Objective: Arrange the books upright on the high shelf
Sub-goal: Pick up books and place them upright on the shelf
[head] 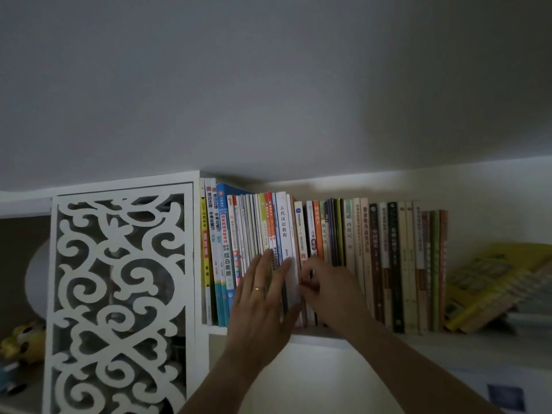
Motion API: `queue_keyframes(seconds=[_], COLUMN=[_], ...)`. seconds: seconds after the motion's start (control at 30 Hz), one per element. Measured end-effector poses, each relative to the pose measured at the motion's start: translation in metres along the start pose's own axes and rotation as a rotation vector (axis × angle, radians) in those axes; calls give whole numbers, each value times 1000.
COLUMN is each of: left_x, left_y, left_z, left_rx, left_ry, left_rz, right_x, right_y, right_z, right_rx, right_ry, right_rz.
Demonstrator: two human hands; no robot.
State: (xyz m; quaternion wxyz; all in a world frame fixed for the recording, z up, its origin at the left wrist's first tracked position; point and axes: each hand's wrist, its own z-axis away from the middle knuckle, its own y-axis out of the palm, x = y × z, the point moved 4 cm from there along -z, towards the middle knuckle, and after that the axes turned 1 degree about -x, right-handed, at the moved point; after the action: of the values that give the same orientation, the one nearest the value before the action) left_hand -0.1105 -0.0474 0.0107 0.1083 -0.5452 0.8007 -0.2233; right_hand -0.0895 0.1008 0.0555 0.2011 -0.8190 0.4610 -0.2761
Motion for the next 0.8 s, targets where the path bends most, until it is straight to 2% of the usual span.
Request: queue_keyframes(seconds=[0.1,0.17,0.23,0.3,0.47,0.6,0.7,0.8], left_x=[-13,-16,-16,-18,-17,-16,-24,-46], left_y=[-24,-40,-56,-60,-42,-36,-44,-58], left_z=[-25,-56,-85,-95,-72,-69,-70,-72], left_rx=[-55,-95,-102,-76,-67,-45,9,14], left_ry=[84,79,9,11,6,-37,-95,-177], left_rz=[2,38,66,0,19,108,101,80], right_x=[2,8,16,24,24,22,24,14], right_y=[-17,-36,-55,-68,-66,-64,-64,-68], right_z=[-4,-23,-52,-76,-103,-109,-92,-55], right_rx=[-99,-98,-62,-4,108,140,59,40], right_ry=[-67,-75,-98,-125,-141,-150,-190,-198], right_rz=[36,-42,-115,-127,-206,-138,8,36])
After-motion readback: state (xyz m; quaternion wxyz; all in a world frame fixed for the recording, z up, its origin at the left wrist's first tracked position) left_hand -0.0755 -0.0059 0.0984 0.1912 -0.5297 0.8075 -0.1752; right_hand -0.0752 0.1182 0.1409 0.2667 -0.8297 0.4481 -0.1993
